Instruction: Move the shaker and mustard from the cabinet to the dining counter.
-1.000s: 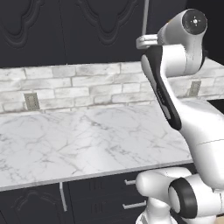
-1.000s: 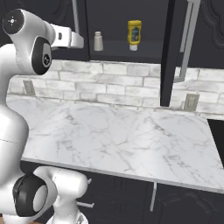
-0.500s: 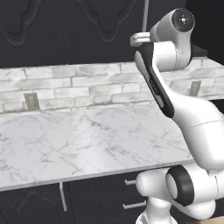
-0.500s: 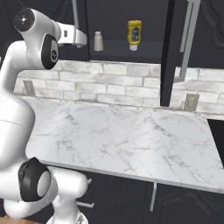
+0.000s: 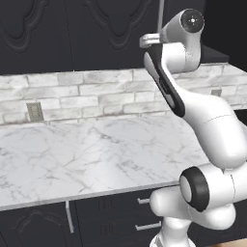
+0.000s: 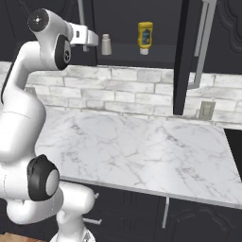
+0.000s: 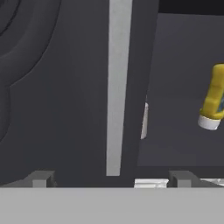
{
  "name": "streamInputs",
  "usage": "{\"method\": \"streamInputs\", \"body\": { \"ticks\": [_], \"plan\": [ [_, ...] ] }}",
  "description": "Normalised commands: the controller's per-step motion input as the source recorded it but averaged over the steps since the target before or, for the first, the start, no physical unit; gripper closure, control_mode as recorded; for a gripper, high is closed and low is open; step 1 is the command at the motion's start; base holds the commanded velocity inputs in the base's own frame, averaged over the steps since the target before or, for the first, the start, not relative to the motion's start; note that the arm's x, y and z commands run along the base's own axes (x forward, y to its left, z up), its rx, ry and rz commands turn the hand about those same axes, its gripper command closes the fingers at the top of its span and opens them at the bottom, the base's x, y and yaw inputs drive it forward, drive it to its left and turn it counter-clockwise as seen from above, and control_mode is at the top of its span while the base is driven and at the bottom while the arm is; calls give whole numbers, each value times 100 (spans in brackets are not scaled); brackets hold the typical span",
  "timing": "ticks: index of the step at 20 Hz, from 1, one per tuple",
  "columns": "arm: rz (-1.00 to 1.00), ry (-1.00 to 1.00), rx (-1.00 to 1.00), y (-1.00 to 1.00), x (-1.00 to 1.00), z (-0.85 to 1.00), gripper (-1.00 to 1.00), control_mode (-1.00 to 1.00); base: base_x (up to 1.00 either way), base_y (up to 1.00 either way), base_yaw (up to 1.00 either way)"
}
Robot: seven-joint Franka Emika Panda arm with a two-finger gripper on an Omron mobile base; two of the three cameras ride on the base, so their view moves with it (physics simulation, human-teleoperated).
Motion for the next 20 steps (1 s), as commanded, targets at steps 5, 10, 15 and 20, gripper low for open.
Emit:
{"method": "streamInputs", "body": {
  "ticks": [5, 10, 15, 20],
  "plan": [
    [0, 0, 0, 0, 39, -6, -100, -100, 0, 0, 0],
    [0, 0, 0, 0, 37, -7, -100, -100, 0, 0, 0],
    [0, 0, 0, 4, 37, -7, -100, -100, 0, 0, 0],
    [0, 0, 0, 15, 34, -2, -100, -100, 0, 0, 0]
  ]
}}
